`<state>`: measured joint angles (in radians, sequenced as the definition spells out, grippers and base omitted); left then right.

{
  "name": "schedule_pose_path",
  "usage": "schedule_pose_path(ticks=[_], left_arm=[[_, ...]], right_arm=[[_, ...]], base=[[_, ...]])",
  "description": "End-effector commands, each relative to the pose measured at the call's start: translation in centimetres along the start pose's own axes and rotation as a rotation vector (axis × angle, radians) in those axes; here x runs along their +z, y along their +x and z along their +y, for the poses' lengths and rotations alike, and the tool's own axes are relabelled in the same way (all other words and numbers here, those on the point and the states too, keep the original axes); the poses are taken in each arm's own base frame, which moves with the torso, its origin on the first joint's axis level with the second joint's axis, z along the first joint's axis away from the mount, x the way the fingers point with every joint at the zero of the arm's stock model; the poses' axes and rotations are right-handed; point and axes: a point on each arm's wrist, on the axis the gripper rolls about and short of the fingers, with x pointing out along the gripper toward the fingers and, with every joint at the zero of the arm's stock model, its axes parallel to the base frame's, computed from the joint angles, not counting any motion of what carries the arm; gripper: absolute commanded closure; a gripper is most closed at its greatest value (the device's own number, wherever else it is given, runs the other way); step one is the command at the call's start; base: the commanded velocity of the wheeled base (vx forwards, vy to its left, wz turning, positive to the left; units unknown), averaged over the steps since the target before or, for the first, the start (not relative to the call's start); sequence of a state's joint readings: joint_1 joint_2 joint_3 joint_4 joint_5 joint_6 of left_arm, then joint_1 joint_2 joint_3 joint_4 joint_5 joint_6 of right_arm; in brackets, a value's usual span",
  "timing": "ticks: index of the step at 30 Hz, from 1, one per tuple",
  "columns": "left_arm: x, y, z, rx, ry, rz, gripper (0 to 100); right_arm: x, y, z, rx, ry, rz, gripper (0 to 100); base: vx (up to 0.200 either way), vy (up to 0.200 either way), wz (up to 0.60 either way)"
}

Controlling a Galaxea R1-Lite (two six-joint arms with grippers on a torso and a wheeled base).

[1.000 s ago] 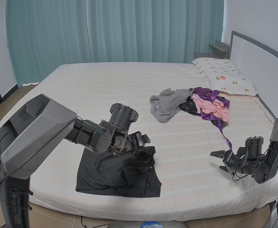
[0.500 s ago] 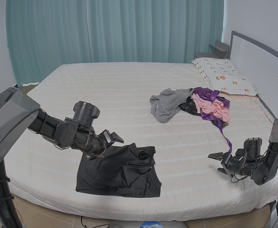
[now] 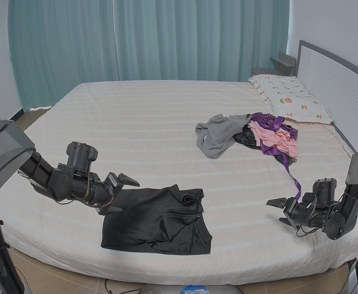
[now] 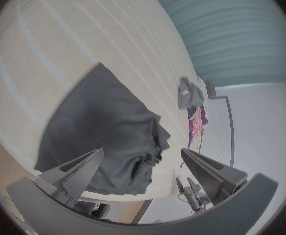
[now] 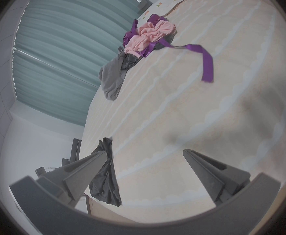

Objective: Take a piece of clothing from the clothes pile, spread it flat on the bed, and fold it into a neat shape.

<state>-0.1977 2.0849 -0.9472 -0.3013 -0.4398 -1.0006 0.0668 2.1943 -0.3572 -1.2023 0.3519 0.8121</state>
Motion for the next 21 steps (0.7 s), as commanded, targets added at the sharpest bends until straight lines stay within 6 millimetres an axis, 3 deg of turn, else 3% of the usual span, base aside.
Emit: schedule_pose_path(ticks=[1,10,21], left_arm=[[0.2,-0.1,1.1,0.019,-0.028,0.004,0],[0.2,0.2,1.6,0.034,-0.041,0.011,0],[-0.3,-0.1,2.0,0.046,-0.046,0.018,0]], right_arm=[[-0.4,0.1,0.3,0.002,-0.009,0.012,0],[-0.6,-0.2,1.2,-0.001,-0.033,-0.015,0],[-6.0,0.9,5.5,-0.026,-0.192,0.024,0]], base=[[0.0,0.2,0.0],[0.0,0.2,0.0],[0.0,0.2,0.0]])
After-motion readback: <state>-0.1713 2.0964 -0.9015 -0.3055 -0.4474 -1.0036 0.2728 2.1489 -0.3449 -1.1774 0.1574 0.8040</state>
